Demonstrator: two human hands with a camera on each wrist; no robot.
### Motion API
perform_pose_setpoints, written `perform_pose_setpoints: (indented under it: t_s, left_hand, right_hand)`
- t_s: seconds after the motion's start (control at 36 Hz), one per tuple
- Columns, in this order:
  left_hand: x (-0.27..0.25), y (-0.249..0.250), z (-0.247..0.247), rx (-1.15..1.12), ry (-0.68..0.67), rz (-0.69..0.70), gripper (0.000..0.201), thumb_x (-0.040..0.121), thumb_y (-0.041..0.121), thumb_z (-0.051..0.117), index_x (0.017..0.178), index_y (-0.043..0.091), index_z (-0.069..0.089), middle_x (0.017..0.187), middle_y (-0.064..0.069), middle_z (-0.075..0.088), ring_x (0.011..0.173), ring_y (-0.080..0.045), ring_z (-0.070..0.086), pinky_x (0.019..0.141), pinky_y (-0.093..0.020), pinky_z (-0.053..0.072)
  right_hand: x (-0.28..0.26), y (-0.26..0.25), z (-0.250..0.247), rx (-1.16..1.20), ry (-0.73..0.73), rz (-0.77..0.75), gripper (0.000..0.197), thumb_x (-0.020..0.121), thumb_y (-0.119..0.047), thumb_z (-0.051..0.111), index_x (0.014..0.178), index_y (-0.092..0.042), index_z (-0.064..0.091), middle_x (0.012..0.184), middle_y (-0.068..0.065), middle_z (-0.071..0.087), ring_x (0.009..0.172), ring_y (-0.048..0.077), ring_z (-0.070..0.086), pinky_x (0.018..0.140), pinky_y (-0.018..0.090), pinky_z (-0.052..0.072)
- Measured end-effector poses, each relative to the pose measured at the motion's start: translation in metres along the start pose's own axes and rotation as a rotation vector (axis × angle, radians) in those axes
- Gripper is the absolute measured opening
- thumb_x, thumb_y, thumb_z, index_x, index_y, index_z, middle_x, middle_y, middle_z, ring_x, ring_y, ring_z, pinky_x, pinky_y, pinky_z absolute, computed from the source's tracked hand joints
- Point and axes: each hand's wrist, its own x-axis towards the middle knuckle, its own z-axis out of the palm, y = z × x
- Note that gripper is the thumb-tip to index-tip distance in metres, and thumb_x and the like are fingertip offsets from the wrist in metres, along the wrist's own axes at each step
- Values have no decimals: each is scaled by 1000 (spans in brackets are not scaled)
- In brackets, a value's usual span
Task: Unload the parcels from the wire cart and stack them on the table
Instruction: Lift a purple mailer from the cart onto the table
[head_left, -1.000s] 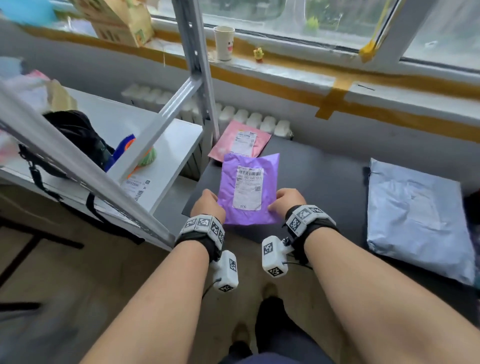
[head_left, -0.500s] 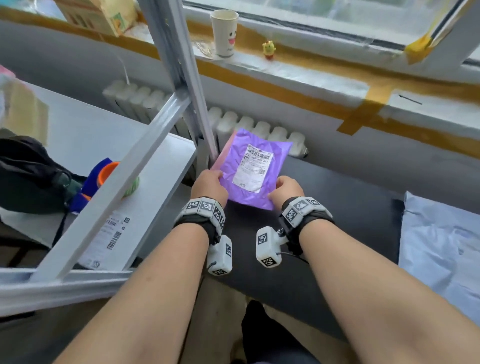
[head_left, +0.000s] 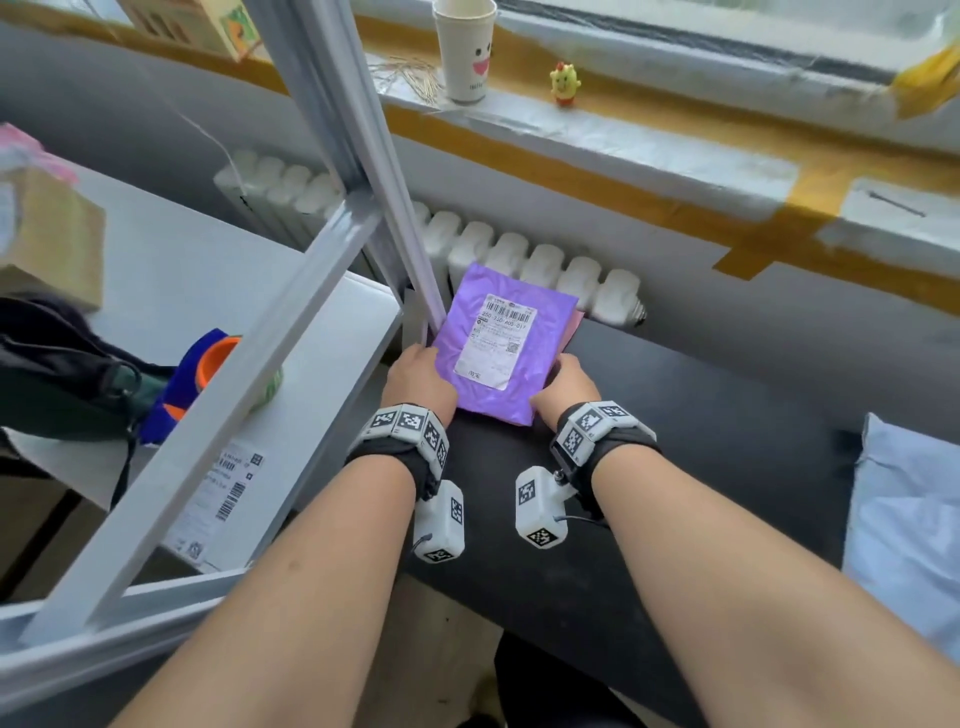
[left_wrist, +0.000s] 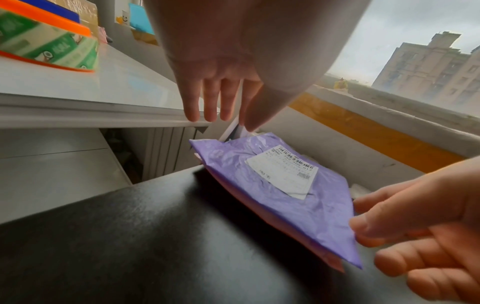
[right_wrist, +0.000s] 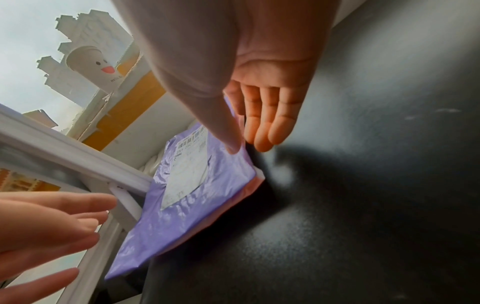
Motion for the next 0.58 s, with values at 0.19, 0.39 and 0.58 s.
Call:
perform_pose_setpoints:
  t_s: [0.19,0.39,0.58]
  left_hand:
    - [-33,8,-3,12,-33,72,45,90,3,42,133,9,51,141,-8,44,128,-23,43,101,-28,34]
    - [-88,12,8,71,-66,150,53,88,9,46,140,17,45,145,-3,43,128,-24,45,101,-30,37]
    - [-163,18,38,135,-144,313,52,87,9,47,138,17,47,142,-6,47,127,-26,47,102,-34,38]
  right_hand:
    - [-18,16,-11,-25,59,21,55,89,-12,57,141,-12,40,135,12,54,122,29,53,95,32,42]
    - [-77,53,-17,50,160,28,51,89,-13,55,138,-14,44,127,10,59,115,27,57,89,27,43]
    - [-152,122,-24,68,278,91,53,89,-13,53,141,-17,42,139,7,49,120,26,53,81,25,37]
